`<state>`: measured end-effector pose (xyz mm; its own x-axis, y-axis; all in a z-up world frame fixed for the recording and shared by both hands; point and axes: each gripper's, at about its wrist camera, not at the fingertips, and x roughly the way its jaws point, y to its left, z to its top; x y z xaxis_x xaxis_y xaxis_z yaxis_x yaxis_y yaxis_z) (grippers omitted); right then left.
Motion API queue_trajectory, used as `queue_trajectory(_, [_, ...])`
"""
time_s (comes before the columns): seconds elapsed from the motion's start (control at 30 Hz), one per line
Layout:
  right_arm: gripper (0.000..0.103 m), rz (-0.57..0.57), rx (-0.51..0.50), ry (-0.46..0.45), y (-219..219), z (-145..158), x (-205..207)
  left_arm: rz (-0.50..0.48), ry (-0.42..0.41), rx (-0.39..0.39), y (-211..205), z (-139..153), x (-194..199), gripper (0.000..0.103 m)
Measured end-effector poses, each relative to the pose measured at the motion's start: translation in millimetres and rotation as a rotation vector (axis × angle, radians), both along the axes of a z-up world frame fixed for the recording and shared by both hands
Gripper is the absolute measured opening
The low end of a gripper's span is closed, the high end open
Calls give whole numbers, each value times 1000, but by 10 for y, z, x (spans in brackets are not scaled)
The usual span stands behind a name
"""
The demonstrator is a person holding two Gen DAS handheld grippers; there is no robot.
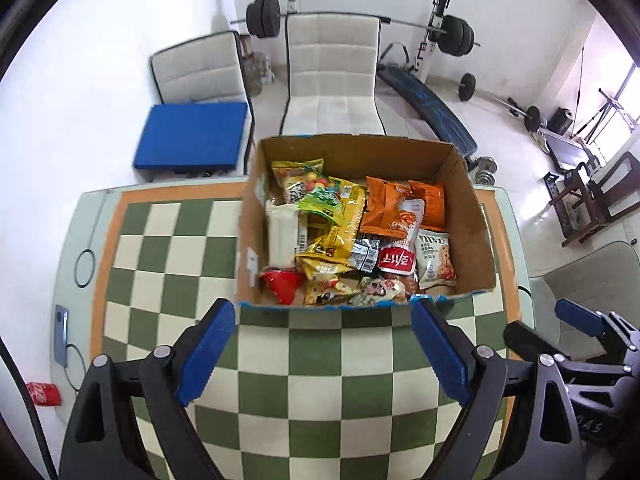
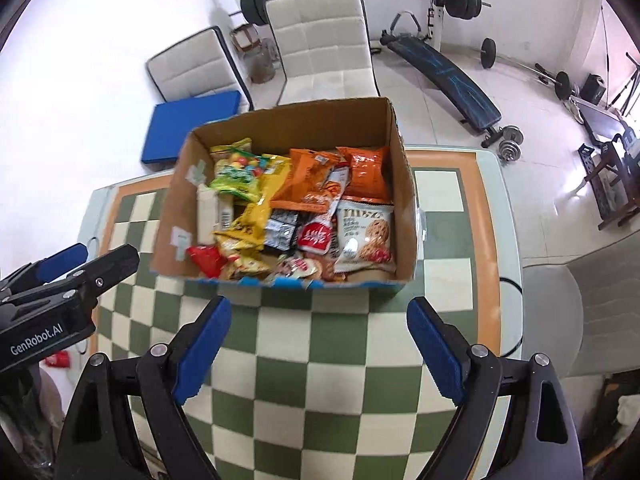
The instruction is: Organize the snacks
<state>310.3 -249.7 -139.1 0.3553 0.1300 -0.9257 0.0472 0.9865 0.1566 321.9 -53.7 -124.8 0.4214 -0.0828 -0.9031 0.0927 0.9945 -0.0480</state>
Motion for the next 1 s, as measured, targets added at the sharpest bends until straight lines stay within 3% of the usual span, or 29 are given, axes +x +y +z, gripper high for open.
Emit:
queue_trajectory(0.53, [92, 9, -11, -144, 106, 967, -1157, 18, -102, -8, 141, 657, -1056, 91])
queue_trajectory(1.0, [92, 6, -13, -225, 182, 1508, -1752, 47, -166, -43, 248, 1066, -1430, 91])
